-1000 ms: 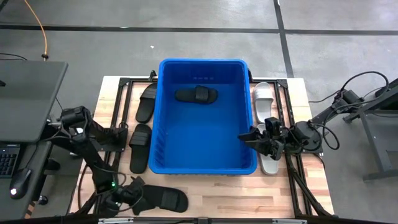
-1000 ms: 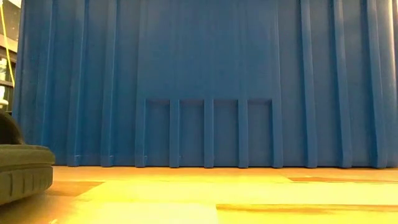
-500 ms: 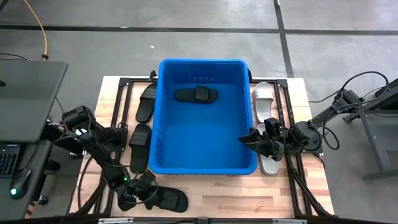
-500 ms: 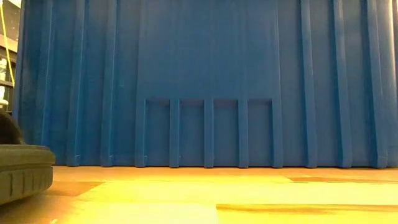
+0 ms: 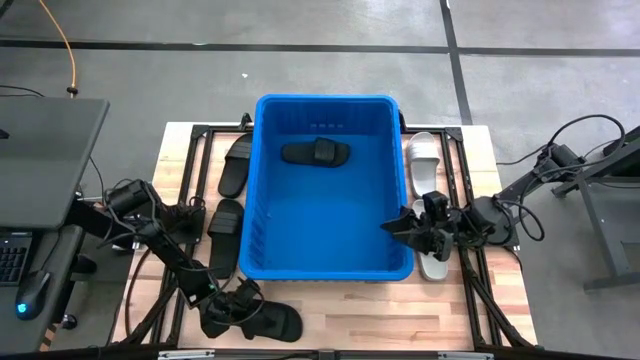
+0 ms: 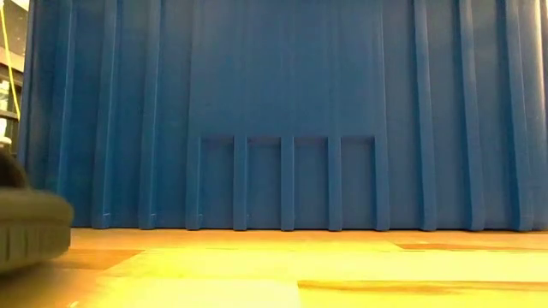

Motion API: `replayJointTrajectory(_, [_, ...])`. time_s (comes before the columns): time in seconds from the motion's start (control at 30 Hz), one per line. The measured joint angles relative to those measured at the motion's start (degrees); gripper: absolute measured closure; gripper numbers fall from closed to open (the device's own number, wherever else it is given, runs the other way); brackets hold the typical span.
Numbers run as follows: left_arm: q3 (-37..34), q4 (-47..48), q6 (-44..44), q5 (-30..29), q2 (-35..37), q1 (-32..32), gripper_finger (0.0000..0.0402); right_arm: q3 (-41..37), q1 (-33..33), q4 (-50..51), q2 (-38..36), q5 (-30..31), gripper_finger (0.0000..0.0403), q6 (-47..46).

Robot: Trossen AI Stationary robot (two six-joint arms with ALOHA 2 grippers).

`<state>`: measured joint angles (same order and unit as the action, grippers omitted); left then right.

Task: Pick and place slides into bin
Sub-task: Put the black slide into the blue container

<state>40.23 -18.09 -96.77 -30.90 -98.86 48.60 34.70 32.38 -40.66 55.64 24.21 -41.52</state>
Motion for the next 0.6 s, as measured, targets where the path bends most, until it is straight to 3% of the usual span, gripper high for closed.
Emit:
replayJointTrajectory(0.13, [0.0,-0.1,1.9,0.9,0.0,0.0,0.0211,0.0,-0.1,1.3,0.0,0.1,0.015,-0.3])
replayJointTrajectory(0.27, [0.0,0.0,4.1,1.8,0.0,0.0,0.034,0.0,-0.1,1.9,0.0,0.3,0.015,-0.4])
replayJointTrajectory(0.33, [0.0,0.0,4.9,1.4,0.0,0.0,0.0383,0.0,-0.1,1.9,0.0,0.8,0.015,-0.3])
replayJointTrajectory(0.47, [0.0,-1.0,6.2,0.1,0.0,0.2,0.0391,0.0,-0.1,1.9,0.0,1.2,0.015,0.0])
replayJointTrajectory(0.6, [0.1,-11.7,9.5,-2.6,-0.1,0.9,0.0394,0.0,-0.1,2.1,0.0,1.2,0.015,0.0])
